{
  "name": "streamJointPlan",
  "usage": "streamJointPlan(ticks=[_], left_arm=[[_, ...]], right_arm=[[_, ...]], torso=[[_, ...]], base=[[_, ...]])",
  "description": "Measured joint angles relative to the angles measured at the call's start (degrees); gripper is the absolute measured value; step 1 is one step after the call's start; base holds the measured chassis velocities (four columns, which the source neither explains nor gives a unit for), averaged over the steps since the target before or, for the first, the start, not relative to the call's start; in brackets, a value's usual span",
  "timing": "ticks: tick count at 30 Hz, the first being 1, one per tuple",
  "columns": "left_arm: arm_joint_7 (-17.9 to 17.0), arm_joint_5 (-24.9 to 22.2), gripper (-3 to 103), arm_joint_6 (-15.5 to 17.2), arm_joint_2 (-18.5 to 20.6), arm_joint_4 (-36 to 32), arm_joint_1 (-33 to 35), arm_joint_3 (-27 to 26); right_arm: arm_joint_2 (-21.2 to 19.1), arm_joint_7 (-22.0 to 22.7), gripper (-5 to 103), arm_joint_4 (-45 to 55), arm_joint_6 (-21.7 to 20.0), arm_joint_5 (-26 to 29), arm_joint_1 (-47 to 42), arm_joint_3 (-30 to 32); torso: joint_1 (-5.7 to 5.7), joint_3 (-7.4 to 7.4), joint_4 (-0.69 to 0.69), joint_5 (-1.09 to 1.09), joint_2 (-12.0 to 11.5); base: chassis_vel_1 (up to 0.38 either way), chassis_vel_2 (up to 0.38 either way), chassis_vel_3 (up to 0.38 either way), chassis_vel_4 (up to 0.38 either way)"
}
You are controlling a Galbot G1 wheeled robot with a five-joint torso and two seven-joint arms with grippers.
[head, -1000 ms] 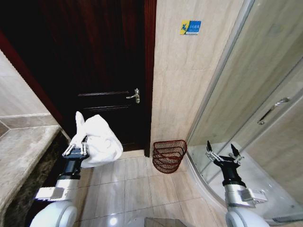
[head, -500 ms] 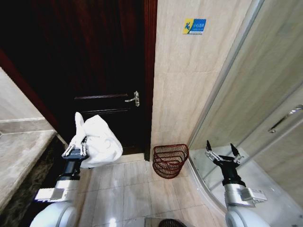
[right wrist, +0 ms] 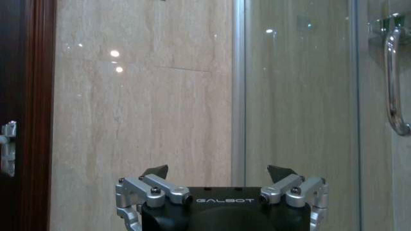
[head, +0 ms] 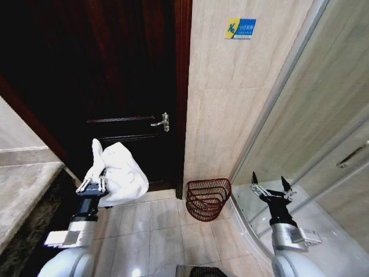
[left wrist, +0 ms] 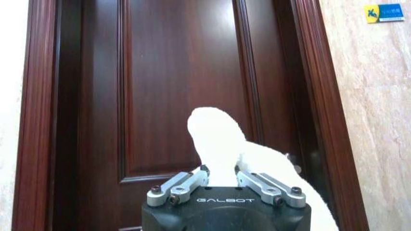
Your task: Discard the used towel into the hamper.
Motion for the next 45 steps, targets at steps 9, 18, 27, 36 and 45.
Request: streamJointPlan(ticks=[9, 18, 27, 36, 45], left_arm=[[-0.06, 0.51, 7, -0.2, -0.05, 0.21, -0.06, 0.0], [-0.09, 0.52, 7, -0.27, -0.06, 0.55, -0.12, 0.04], [-0.09, 0.67, 7, -0.59, -0.12, 1.14, -0.06, 0.1], [0.03, 0.96, 7, -0.85, -0.26, 1.58, -0.04, 0.14], [0.04, 1.26, 7, -1.68, -0.35, 2.73, 0.05, 0.15]], right_arm=[[0.16, -0.04, 100, 0.21, 0.31, 0.07, -0.13, 0.06], [0.32, -0.06, 100, 0.49, 0.74, 0.08, -0.46, 0.16], [0.41, -0.07, 100, 0.64, 1.05, 0.18, -0.72, 0.28], [0.43, -0.09, 100, 0.75, 1.11, 0.22, -0.77, 0.33], [0.37, -0.11, 100, 0.67, 1.42, 0.22, -1.1, 0.3]], torso=[[-1.23, -1.47, 0.0, -0.01, -2.75], [-2.51, -2.95, 0.0, 0.0, -5.49], [-3.7, -4.53, -0.01, 0.0, -8.26], [-4.95, -6.1, -0.02, 0.0, -11.08], [-5.95, -7.22, 0.01, 0.0, -13.2]], base=[[-0.025, -0.013, -0.011, -0.021], [-0.071, -0.062, -0.065, -0.062], [-0.108, -0.106, -0.104, -0.103], [-0.117, -0.11, -0.117, -0.116], [-0.023, -0.027, -0.029, -0.019]])
